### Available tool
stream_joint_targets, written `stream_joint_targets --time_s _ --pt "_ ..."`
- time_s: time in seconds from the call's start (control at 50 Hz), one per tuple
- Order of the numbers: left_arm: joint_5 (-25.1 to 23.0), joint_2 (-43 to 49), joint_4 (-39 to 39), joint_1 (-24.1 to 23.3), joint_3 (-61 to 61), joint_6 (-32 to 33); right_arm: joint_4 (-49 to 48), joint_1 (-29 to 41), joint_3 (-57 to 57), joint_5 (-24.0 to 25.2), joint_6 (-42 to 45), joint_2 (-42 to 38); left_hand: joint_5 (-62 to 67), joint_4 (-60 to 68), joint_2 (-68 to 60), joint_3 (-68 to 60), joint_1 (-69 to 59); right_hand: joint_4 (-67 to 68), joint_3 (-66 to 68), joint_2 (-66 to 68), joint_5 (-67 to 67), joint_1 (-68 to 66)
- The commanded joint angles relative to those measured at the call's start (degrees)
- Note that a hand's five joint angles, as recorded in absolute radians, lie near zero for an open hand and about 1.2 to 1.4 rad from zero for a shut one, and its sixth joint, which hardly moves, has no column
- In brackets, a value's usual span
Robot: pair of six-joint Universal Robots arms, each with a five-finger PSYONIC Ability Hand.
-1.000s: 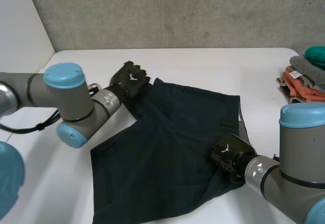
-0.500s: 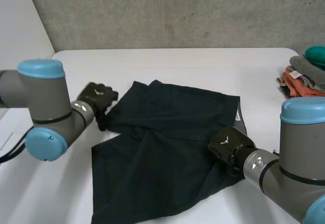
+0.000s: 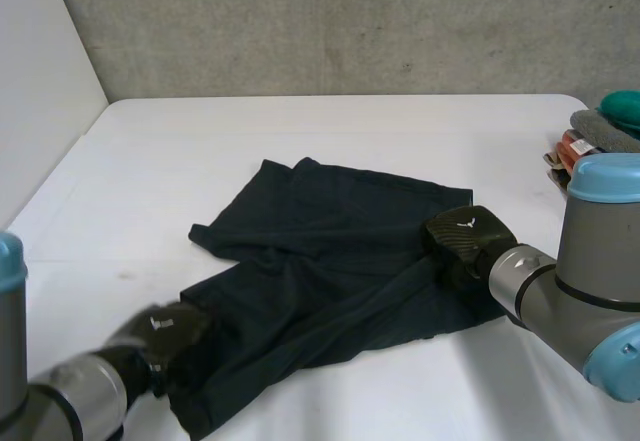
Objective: Fold the laundry.
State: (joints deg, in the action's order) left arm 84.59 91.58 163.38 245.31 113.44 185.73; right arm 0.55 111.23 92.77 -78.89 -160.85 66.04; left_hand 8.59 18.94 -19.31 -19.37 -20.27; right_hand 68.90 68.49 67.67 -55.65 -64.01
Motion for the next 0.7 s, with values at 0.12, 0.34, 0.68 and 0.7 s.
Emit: stream_joint_targets --time_s 0.12,0.34,0.68,0.7 --pt "1.3 8.4 6.8 -4.9 -1.3 -5.6 -0.2 0.7 1.8 -0.9 0.7 2.2 28.6 28.2 -27.8 -27.8 -26.9 11.1 11.5 12.3 -14.3 -16.0" --pt "3.0 4.9 -3.0 -8.8 -0.3 1.6 14.9 -0.8 10.2 -0.7 27.1 10.0 61.4 61.1 -60.7 -60.6 -59.7 11.1 11.5 12.3 -14.3 -16.0" --pt "10.1 13.8 10.1 -8.6 -14.9 18.7 9.8 -0.4 2.4 -1.6 22.2 5.2 61.4 61.1 -60.7 -60.6 -59.7 11.1 11.5 12.3 -14.3 -16.0" --pt "10.8 15.7 12.9 -8.6 -18.8 19.1 8.6 -0.3 1.4 -2.0 21.6 4.5 61.4 61.1 -60.7 -60.6 -59.7 11.1 11.5 12.3 -14.3 -16.0"
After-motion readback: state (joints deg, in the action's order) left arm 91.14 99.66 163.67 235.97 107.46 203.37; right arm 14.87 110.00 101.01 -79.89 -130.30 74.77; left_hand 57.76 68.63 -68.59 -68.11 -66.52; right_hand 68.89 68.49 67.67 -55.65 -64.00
